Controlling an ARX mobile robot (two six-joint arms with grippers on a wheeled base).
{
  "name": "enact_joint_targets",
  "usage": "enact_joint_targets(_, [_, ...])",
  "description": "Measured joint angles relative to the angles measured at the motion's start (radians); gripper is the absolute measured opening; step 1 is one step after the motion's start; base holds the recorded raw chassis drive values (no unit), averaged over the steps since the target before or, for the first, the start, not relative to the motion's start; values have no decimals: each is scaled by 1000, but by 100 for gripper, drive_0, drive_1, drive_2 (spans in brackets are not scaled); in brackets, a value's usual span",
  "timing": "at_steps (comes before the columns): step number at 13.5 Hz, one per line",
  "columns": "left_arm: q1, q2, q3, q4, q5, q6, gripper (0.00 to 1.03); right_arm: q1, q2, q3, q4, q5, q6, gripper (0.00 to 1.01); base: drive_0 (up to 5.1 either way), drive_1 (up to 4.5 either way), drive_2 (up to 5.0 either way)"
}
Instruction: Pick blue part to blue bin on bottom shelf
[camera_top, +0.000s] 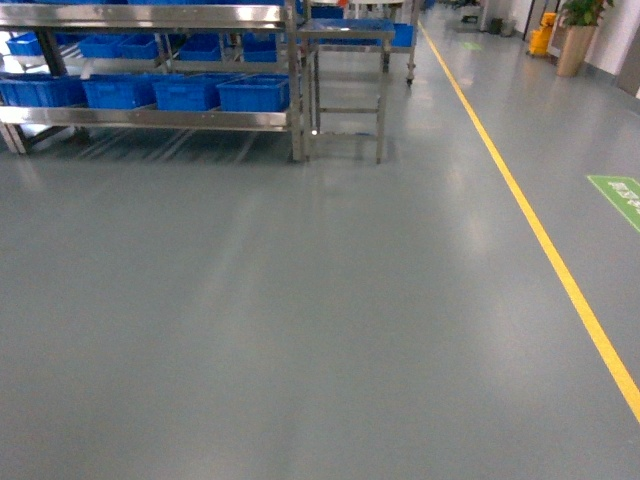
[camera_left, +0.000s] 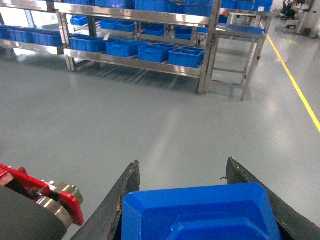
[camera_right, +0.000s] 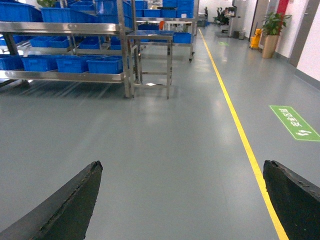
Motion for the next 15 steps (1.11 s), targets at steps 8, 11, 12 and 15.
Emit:
enact_joint_targets(8, [-3, -3, 0, 0, 0, 0, 43, 0, 0, 0, 1, 1, 0, 98, -35, 182, -251])
enact_joint_targets(11, [-3, 1, 0, 0, 0, 0, 43, 0, 0, 0, -2, 1, 0, 98, 7, 440, -426])
enact_joint_targets(12, [-3, 1, 0, 1, 0, 0, 43, 0, 0, 0, 3, 1, 0, 98, 7, 441, -426])
enact_joint_targets(15, [-3, 0, 0, 0, -2, 0, 43, 0, 0, 0, 2, 1, 0, 98, 12, 445, -422])
